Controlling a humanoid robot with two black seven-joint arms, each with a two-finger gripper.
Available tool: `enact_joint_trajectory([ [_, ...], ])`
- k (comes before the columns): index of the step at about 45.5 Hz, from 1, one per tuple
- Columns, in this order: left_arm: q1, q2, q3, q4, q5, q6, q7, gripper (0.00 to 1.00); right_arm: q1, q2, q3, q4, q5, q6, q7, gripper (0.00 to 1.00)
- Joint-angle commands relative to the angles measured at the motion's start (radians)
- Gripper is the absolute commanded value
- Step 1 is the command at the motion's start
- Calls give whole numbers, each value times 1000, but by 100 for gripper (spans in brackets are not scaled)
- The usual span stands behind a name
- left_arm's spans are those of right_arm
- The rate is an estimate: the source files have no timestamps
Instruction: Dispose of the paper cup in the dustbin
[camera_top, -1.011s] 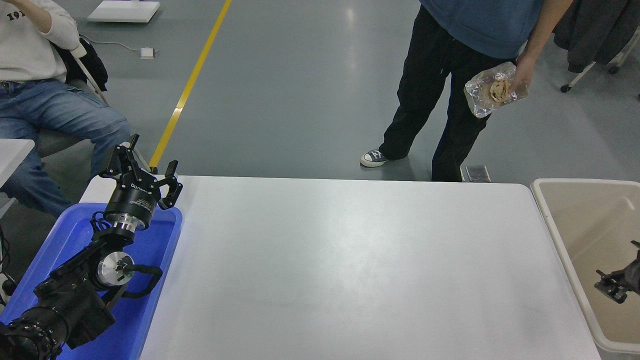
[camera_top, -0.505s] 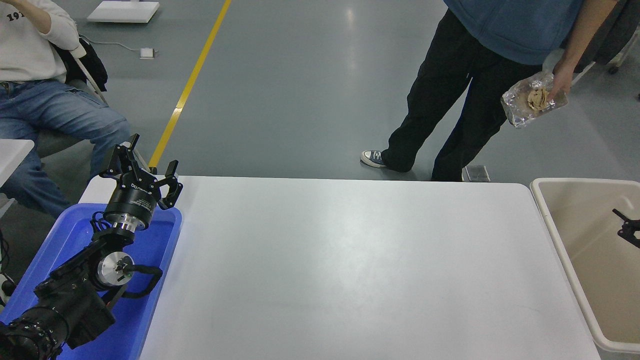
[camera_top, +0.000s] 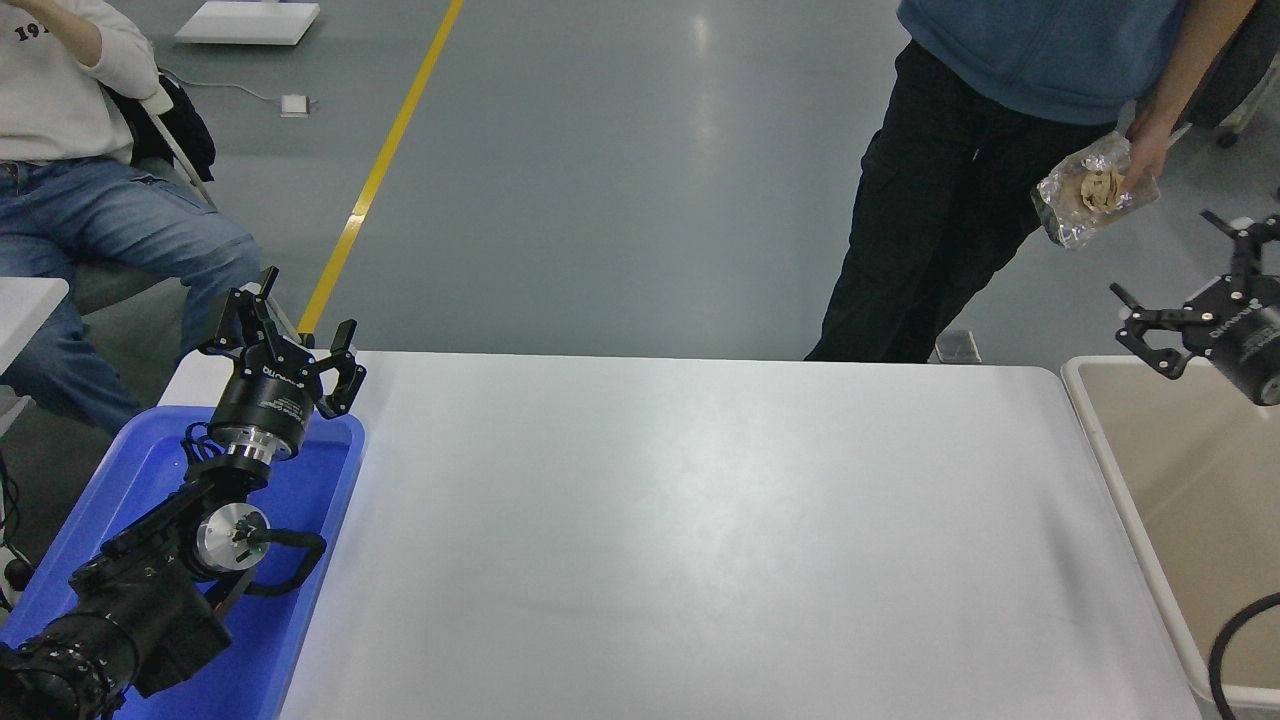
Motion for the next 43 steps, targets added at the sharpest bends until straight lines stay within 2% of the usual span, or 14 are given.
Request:
enact_joint_trajectory([
  [1, 0, 0, 0, 0, 0, 2, 0, 100, 41, 179, 7, 1, 0, 3, 69, 100],
  [17, 0, -1, 0, 0, 0, 2, 0, 100, -27, 412, 9, -55, 0, 3, 169, 100],
  [32, 0, -1, 0, 1, 0, 2, 0, 100, -139, 412, 37, -48, 1, -7, 236, 100],
  [43, 0, -1, 0, 1, 0, 2, 0, 100, -159, 412, 41, -46, 1, -7, 248, 100],
])
